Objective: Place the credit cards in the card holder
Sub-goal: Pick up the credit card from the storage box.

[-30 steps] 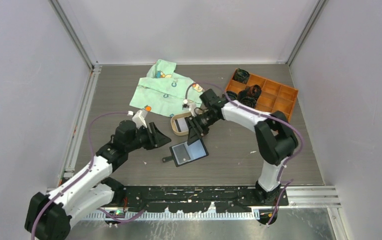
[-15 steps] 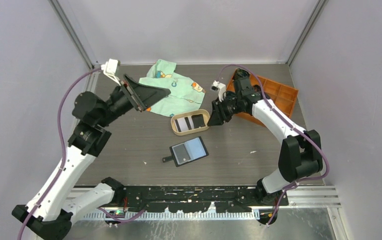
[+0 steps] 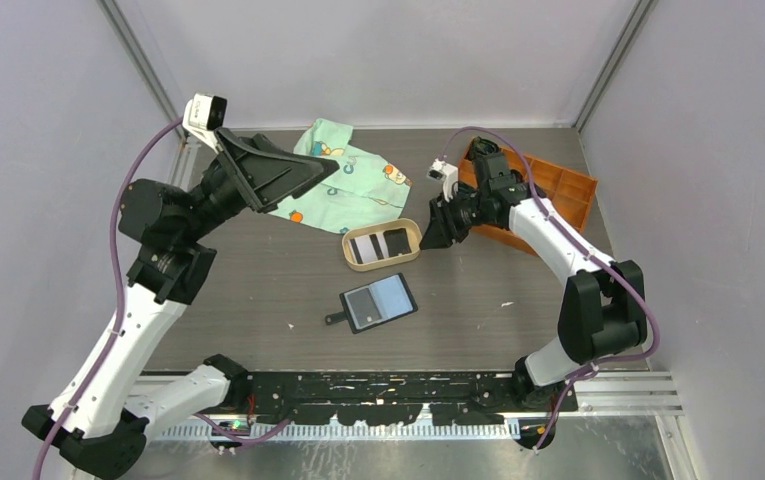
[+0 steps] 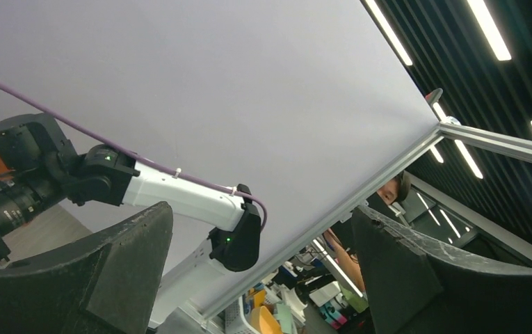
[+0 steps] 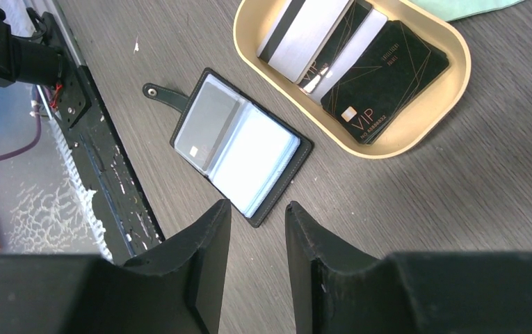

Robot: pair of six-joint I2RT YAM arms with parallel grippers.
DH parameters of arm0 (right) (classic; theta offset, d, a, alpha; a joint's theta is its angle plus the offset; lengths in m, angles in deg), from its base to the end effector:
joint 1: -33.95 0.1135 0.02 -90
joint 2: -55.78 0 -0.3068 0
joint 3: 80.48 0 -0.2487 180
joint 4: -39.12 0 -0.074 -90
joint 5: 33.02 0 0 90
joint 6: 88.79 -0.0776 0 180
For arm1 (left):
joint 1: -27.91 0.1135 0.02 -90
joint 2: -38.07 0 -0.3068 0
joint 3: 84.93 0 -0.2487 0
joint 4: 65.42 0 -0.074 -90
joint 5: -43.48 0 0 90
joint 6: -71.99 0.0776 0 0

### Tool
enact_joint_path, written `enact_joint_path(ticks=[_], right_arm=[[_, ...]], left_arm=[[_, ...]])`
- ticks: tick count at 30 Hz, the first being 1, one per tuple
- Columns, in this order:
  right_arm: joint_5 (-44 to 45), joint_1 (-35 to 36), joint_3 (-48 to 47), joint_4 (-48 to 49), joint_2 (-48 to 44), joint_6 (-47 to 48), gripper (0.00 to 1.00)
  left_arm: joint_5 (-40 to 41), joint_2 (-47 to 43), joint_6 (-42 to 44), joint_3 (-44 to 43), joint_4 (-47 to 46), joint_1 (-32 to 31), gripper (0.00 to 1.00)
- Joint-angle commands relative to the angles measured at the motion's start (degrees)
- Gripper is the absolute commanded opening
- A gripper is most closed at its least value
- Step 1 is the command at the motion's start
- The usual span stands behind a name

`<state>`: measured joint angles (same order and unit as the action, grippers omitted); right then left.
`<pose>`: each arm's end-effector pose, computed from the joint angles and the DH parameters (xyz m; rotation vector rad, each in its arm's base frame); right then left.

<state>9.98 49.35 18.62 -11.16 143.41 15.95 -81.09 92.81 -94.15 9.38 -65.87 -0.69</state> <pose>0.2967 0.1406 0.2844 -0.9163 2.2222 1.0407 0.1316 -0.1219 0.5638 0.1238 1.3503 -1.8988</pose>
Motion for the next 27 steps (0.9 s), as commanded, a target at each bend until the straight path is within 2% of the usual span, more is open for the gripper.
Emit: enact_joint_path(ticks=[1, 9, 19, 27], right_arm=[[-2.2, -0.1, -0.9, 1.6, 0.2, 0.7, 0.40], [6.0, 5.9, -6.5, 3.4, 4.9, -1.2, 0.44], [9.0, 9.2, -20.7, 3.3, 18.2, -4.2, 0.44], [10.3, 10.0, -23.9, 6.8, 24.1, -9.4, 0.45]], left_arm=[[0.7, -1.0, -2.5, 0.7, -3.0, 0.0, 1.00], [4.2, -1.2, -0.5, -0.9, 0.6, 0.0, 1.00], [7.3, -3.0, 3.0, -1.4, 3.1, 0.1, 1.00], [8.2, -3.0, 3.5, -0.5, 2.0, 0.1, 0.99]])
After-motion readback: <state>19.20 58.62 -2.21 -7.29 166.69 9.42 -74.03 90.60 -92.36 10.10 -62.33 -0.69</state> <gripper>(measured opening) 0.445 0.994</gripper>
